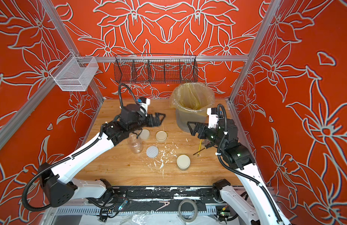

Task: Empty moldy tea leaves from jars
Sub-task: Pick up the jar from the center of the board.

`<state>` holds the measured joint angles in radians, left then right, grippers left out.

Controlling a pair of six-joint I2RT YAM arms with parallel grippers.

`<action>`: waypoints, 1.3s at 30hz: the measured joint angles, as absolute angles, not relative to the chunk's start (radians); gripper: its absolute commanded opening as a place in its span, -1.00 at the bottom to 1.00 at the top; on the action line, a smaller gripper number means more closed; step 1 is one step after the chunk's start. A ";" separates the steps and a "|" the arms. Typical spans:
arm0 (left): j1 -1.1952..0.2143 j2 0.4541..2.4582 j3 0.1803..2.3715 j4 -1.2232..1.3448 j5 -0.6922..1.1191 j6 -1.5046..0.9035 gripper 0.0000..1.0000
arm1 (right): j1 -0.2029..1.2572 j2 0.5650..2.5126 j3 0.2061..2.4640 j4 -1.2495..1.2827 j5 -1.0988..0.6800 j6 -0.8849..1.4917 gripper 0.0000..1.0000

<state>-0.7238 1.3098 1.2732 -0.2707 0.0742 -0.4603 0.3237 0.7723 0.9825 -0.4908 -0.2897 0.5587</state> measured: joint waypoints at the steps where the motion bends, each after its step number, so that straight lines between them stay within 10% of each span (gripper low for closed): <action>1: -0.785 1.306 1.274 -0.274 0.083 -0.442 0.97 | 0.324 0.762 0.972 -0.509 -0.278 0.558 0.95; 14: -1.187 1.521 1.330 -0.490 -0.025 -0.258 0.95 | 0.324 0.414 0.798 -0.814 0.007 0.605 0.95; 39: -1.164 1.890 1.432 -0.601 -0.085 -0.319 0.95 | 0.324 0.463 0.757 -0.836 -0.054 0.671 0.95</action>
<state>-1.1641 1.8900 1.4322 -0.6006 -0.0849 -0.3187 0.3237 0.4629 0.7574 -0.8364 -0.0536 0.6708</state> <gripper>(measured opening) 0.977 0.974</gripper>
